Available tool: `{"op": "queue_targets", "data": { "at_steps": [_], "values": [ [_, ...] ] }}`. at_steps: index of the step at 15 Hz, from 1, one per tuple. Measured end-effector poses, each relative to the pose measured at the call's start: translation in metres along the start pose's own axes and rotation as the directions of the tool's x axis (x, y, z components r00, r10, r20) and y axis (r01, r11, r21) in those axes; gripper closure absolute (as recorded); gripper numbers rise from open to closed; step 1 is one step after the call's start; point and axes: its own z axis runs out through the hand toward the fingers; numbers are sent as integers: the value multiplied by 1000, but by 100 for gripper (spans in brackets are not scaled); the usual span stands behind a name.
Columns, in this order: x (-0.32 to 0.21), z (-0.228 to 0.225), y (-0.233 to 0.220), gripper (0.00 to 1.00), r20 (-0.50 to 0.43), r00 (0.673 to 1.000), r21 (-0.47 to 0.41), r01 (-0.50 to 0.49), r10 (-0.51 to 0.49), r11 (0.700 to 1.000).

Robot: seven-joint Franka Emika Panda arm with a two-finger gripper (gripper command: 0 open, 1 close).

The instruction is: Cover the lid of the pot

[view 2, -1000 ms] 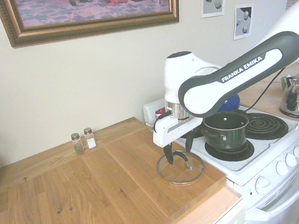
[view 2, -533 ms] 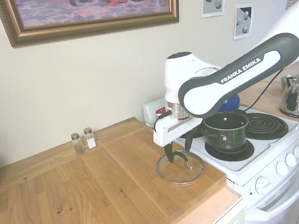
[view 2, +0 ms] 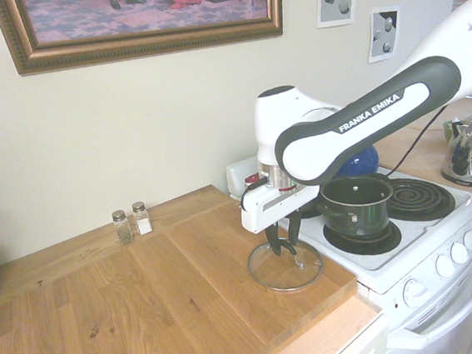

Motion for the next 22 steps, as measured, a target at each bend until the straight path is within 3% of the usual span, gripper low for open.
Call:
{"op": "queue_targets", "data": {
  "at_steps": [11,18,22],
  "values": [
    [1,-14,-4,100,-5,1000,6,-8,8,1000],
    [-2,-139,6,100,-75,995,94,-64,72,993],
    [41,-196,53,100,-106,976,106,-181,193,978]
  ]
}}
